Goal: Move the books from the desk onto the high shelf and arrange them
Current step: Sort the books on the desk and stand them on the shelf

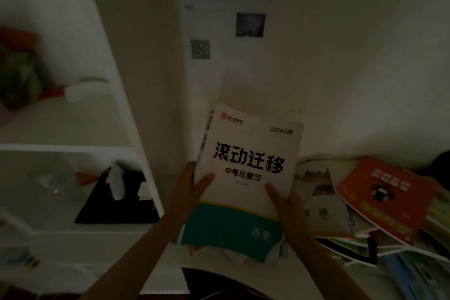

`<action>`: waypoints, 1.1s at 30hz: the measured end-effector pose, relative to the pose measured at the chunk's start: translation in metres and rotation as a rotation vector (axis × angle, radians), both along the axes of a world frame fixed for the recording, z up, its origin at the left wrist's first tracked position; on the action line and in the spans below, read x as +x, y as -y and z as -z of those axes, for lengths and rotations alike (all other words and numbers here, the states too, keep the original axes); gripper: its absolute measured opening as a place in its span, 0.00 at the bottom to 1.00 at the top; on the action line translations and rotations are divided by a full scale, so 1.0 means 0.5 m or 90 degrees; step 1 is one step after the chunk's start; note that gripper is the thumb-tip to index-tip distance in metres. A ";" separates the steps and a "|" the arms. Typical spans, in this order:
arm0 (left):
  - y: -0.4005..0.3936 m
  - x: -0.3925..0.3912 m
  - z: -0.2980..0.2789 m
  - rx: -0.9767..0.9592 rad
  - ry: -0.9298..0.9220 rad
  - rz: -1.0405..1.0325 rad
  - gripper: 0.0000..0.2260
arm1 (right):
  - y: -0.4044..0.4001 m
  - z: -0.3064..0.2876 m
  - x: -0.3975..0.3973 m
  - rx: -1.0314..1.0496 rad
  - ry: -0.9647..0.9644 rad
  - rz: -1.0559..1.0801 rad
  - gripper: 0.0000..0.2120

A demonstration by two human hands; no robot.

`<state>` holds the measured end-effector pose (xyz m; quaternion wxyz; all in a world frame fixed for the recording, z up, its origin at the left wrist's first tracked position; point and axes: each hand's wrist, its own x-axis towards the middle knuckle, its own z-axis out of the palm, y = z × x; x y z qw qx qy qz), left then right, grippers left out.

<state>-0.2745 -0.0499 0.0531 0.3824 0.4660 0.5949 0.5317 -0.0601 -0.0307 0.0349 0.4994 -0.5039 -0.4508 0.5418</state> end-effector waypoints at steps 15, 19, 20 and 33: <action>0.423 -0.117 -0.550 0.373 -0.156 -0.356 0.17 | 0.217 -0.547 -0.182 0.384 -0.188 -0.260 0.09; 0.469 -0.188 -0.697 0.449 -0.137 -0.358 0.15 | 0.233 -0.723 -0.279 0.456 -0.240 -0.288 0.08; 0.475 -0.212 -0.732 0.456 -0.121 -0.336 0.15 | 0.231 -0.767 -0.307 0.471 -0.250 -0.295 0.09; 0.337 -0.508 -0.987 0.634 -0.099 -0.428 0.07 | 0.057 -1.128 -0.710 0.494 -0.159 -0.341 0.18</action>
